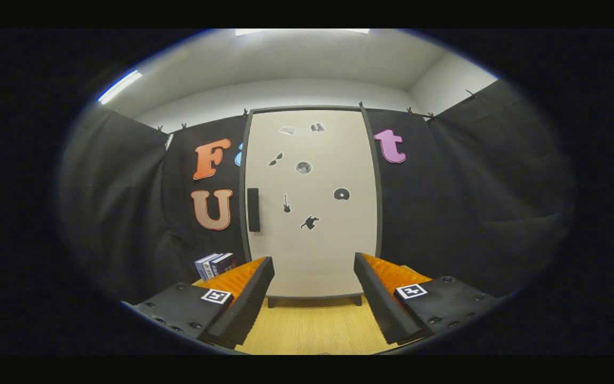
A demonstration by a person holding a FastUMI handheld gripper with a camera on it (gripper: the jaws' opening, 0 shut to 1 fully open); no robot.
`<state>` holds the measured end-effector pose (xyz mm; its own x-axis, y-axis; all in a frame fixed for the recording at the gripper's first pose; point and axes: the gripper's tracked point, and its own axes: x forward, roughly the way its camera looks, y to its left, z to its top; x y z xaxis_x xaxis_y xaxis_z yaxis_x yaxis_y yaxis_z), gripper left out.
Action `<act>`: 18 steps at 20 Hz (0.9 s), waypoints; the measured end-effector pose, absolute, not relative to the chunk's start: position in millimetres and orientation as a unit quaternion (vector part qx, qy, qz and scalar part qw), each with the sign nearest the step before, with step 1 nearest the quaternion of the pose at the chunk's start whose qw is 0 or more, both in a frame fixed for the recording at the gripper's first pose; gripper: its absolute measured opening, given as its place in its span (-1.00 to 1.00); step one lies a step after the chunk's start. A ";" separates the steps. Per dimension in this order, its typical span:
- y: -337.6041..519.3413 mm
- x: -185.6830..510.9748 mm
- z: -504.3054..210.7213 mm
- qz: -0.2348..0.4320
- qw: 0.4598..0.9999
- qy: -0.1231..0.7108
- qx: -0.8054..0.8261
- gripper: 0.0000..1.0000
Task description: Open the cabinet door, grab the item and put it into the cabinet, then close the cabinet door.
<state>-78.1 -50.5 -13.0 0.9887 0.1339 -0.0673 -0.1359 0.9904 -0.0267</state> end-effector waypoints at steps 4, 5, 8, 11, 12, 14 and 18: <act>-50.4 -78.3 -15.7 0.069 0.997 0.034 -0.017 0.94; -50.3 -77.9 -16.0 0.068 0.997 0.033 -0.018 0.93; -50.4 -78.9 -16.5 0.067 0.997 0.034 -0.018 0.94; -51.2 -78.1 -18.3 0.066 0.997 0.034 -0.018 0.93; -50.6 -78.7 -18.9 0.066 0.997 0.034 -0.018 0.94; -50.2 -79.0 -20.0 0.065 0.997 0.035 -0.020 0.93; -50.4 -78.6 -19.2 0.062 0.997 0.033 -0.028 0.94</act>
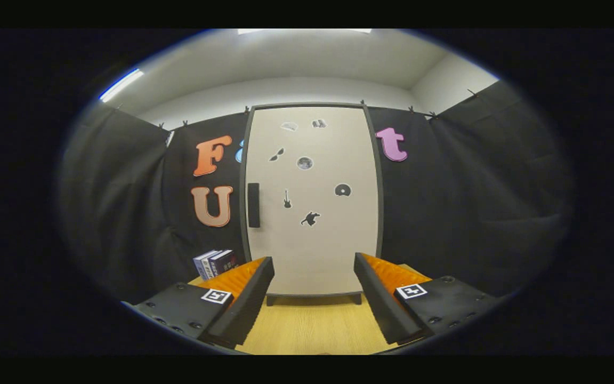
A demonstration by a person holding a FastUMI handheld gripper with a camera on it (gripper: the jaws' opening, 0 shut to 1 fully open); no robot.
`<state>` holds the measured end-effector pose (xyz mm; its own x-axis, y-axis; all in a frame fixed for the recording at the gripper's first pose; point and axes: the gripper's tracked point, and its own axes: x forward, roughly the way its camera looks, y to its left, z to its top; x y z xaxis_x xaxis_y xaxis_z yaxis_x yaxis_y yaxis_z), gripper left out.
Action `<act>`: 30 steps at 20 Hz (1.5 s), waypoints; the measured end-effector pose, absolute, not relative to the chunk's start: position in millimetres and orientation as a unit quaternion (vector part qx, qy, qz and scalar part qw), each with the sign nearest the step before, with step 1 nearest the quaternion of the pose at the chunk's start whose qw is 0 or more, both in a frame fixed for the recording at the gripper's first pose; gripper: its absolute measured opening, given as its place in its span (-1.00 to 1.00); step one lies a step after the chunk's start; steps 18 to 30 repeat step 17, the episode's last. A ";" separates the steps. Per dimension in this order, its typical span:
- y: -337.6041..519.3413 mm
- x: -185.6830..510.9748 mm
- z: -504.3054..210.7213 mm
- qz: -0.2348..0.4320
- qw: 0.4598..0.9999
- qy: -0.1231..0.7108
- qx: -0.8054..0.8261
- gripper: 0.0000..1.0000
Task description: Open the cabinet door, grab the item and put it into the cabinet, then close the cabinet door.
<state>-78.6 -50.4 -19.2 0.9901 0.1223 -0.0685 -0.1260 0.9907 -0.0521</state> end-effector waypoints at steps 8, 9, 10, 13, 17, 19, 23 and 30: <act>-49.0 -79.3 -20.0 0.062 0.997 0.032 -0.032 0.93; -49.5 -78.7 -20.2 0.062 0.997 0.033 -0.031 0.93; -49.9 -79.1 -20.5 0.061 0.997 0.033 -0.031 0.93; -50.9 -78.4 -22.1 0.061 0.997 0.033 -0.030 0.93; -52.6 -79.8 -24.6 0.061 0.997 0.035 -0.029 0.93; -52.6 -79.8 -24.6 0.061 0.997 0.035 -0.029 0.93; -52.6 -79.8 -24.6 0.061 0.997 0.035 -0.029 0.93; -52.6 -79.8 -24.6 0.061 0.997 0.035 -0.029 0.93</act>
